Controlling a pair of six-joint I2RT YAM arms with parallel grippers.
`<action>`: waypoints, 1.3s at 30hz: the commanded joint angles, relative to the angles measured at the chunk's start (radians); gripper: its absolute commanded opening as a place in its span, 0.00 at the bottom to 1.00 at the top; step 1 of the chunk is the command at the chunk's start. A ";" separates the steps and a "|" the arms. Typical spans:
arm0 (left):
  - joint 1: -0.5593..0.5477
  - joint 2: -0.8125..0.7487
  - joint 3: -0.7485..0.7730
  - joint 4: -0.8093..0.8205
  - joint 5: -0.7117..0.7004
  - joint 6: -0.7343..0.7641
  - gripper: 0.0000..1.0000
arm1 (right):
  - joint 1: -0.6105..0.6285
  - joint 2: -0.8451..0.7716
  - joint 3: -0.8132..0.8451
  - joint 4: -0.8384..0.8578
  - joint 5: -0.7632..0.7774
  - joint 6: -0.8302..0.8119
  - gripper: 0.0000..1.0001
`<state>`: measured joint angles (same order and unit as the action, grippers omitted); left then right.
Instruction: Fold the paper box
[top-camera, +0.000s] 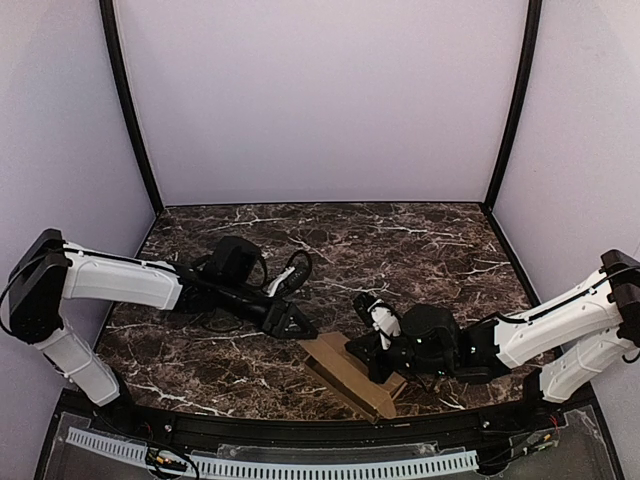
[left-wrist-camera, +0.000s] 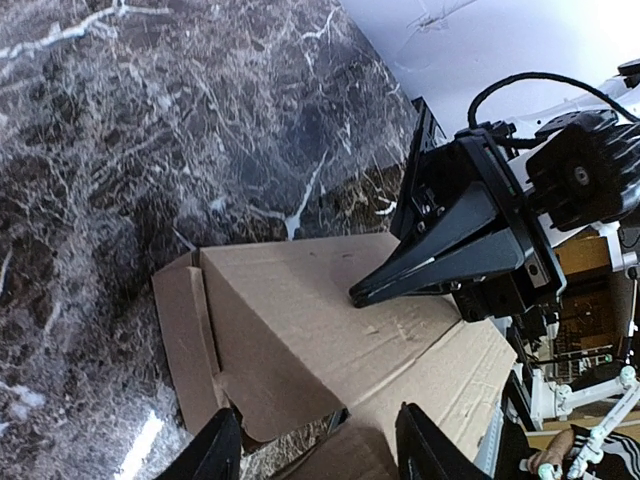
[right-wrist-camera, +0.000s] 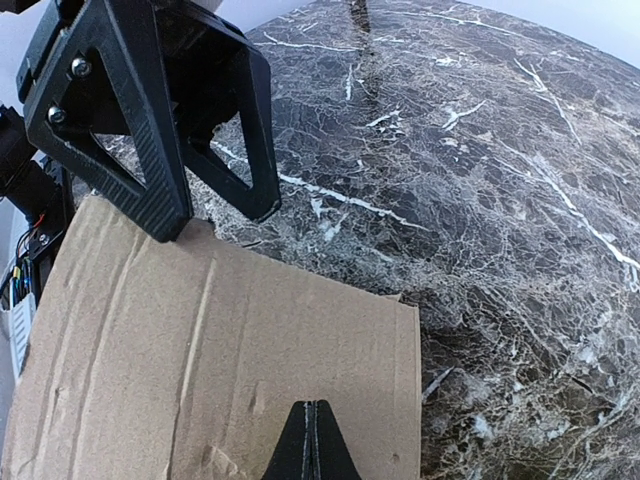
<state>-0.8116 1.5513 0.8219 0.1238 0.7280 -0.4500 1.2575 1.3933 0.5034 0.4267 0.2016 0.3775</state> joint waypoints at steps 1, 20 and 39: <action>0.005 0.053 0.059 -0.173 0.083 0.014 0.53 | 0.018 0.018 -0.009 0.028 0.007 -0.015 0.00; 0.005 0.096 0.071 -0.194 0.142 -0.032 0.39 | 0.046 0.070 0.027 0.005 0.050 -0.030 0.00; 0.000 0.153 -0.021 0.010 0.195 -0.165 0.21 | 0.050 0.072 0.046 -0.016 0.059 -0.037 0.00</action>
<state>-0.8097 1.6836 0.8490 0.0864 0.9424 -0.5823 1.2926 1.4517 0.5282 0.4171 0.2584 0.3508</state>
